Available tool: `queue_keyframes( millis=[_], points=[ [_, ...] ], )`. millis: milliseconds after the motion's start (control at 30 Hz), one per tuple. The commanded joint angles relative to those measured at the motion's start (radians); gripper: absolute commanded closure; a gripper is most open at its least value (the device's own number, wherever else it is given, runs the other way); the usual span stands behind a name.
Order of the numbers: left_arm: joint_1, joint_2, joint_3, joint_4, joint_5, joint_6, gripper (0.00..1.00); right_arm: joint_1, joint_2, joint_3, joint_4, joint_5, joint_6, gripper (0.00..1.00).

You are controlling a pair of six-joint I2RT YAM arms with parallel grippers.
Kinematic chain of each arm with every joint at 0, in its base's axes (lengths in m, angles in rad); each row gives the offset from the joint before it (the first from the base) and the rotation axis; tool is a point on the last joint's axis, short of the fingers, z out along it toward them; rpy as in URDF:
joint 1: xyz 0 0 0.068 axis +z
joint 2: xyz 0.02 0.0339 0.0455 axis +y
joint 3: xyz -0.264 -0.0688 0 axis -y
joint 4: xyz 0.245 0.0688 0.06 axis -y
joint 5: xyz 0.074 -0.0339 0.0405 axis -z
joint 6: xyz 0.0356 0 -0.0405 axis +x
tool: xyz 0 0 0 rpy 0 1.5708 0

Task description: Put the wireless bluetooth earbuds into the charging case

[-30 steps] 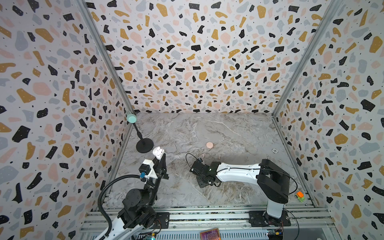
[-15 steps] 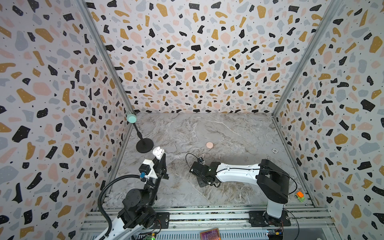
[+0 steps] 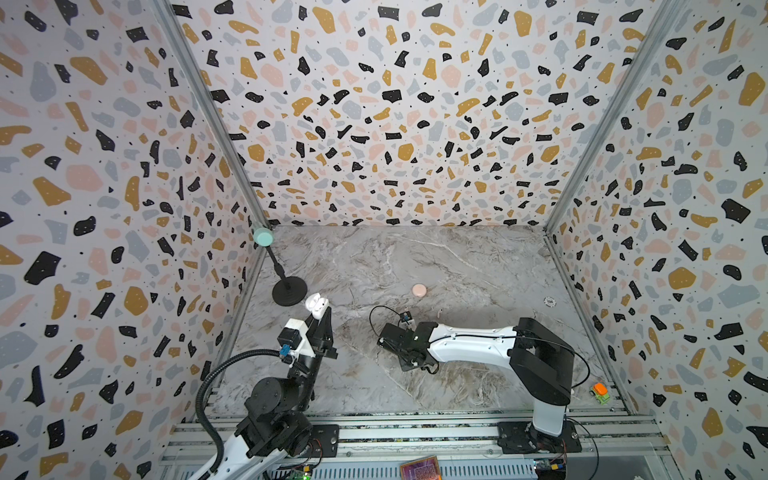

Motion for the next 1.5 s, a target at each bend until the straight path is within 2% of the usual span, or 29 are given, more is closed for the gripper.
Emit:
queue_keyframes(
  millis=[0, 767, 1467],
  points=[
    [0.006, -0.002, 0.012, 0.033, 0.004, -0.001, 1.00, 0.011, 0.026, 0.019, -0.059, 0.008, 0.018, 0.90],
    [0.006, -0.003, 0.013, 0.030, 0.009, -0.006, 1.00, 0.052, 0.065, 0.086, -0.116, 0.042, 0.046, 0.90],
    [0.006, -0.004, 0.014, 0.029, 0.009, -0.010, 1.00, 0.106, 0.145, 0.206, -0.227, 0.125, 0.051, 0.90]
  ],
)
